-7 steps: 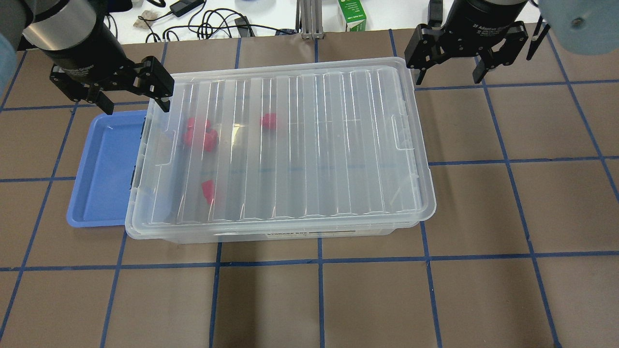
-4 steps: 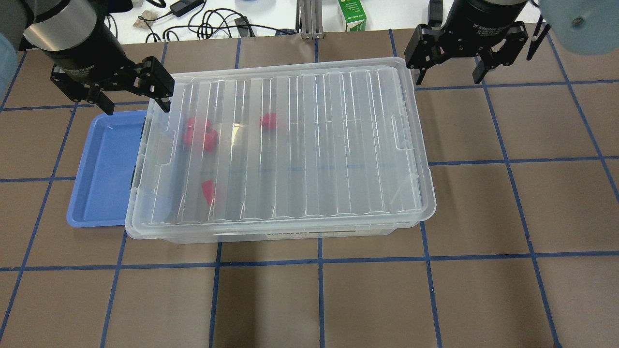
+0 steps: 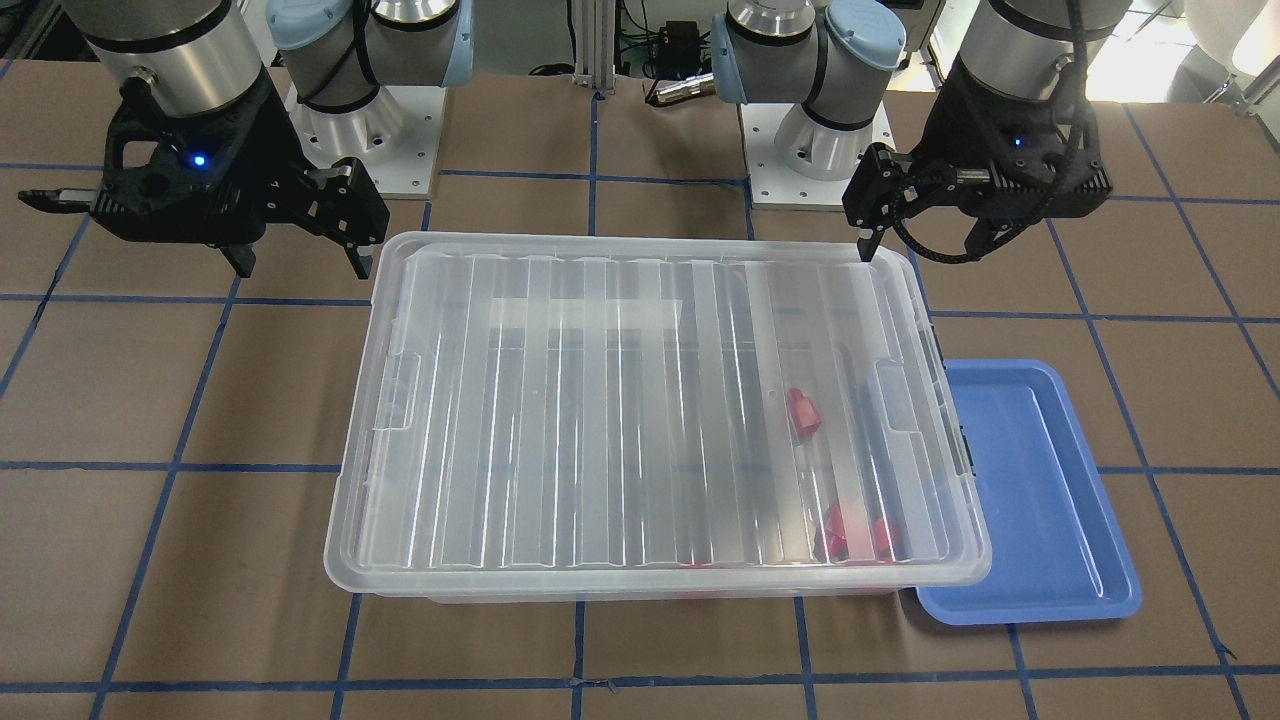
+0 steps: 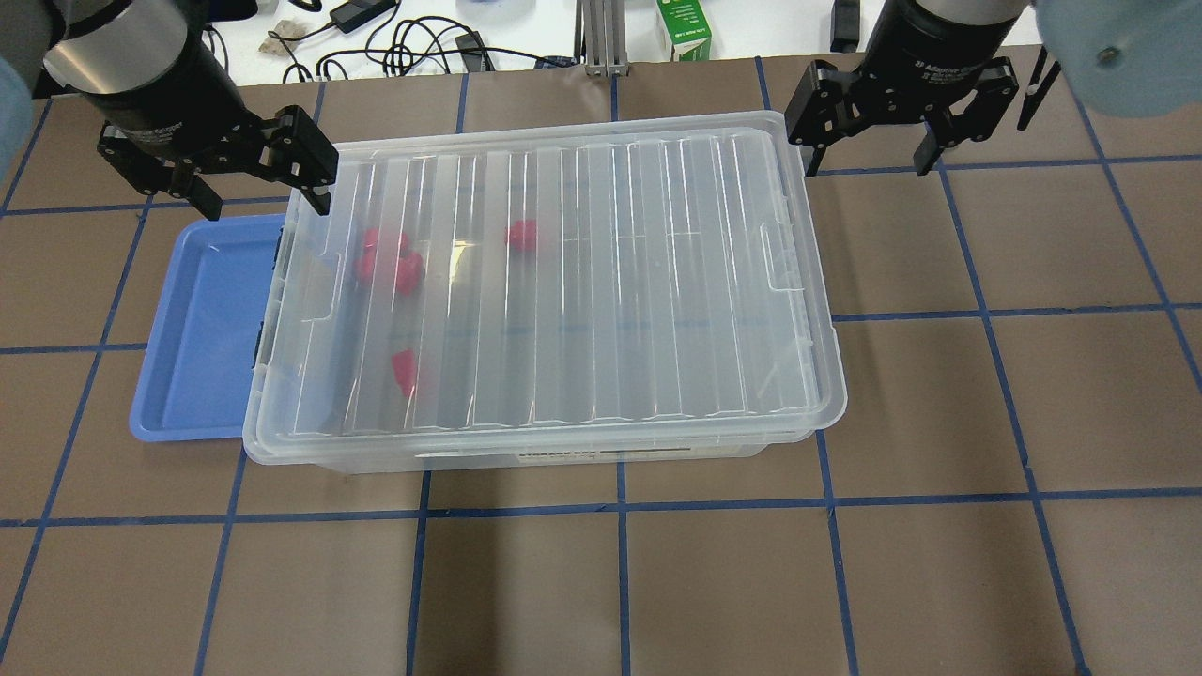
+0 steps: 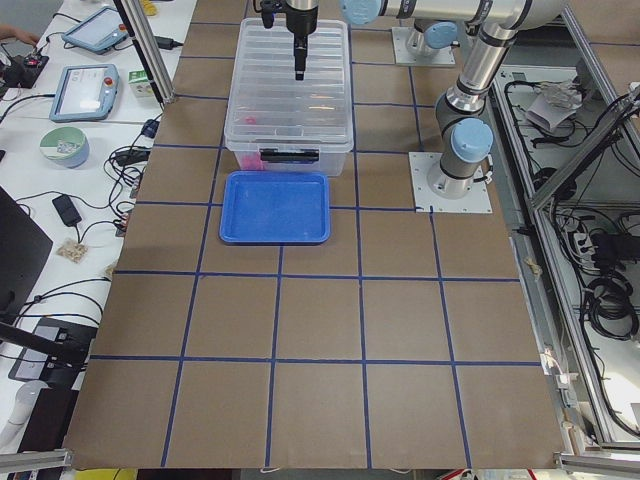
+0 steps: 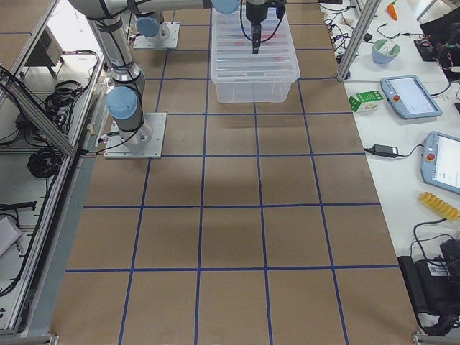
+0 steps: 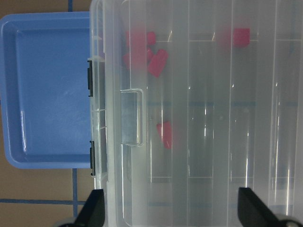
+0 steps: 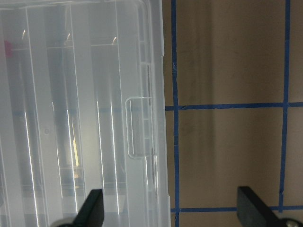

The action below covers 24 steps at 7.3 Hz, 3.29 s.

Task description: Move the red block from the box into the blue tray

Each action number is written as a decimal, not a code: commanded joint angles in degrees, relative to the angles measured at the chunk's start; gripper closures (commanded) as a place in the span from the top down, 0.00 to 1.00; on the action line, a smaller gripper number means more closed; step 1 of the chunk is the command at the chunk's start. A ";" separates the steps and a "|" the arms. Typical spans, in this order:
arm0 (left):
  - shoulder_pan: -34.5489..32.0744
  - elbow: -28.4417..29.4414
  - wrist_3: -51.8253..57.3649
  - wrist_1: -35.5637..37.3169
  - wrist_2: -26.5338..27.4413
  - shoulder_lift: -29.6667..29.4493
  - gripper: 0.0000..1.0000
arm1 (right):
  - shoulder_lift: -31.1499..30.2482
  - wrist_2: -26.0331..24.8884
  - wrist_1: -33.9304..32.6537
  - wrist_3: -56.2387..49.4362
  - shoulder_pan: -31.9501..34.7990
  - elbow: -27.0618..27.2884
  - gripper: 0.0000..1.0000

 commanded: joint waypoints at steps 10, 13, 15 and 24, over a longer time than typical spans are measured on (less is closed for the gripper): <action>0.00 0.13 0.00 -0.03 -0.20 -0.16 1.00 | 6.88 -6.37 -16.46 -2.27 -4.07 13.70 1.00; 0.09 0.22 0.00 -0.03 -0.37 -0.15 1.00 | 6.88 -6.28 -16.37 -10.52 -11.36 13.70 1.00; 0.00 0.04 0.00 -0.03 -0.46 -0.50 1.00 | 6.79 -6.37 -16.29 -13.96 -14.18 13.61 1.00; 1.06 -6.96 0.00 3.63 -8.46 -5.59 1.00 | 5.83 -4.80 -15.76 -17.41 -20.35 12.65 1.00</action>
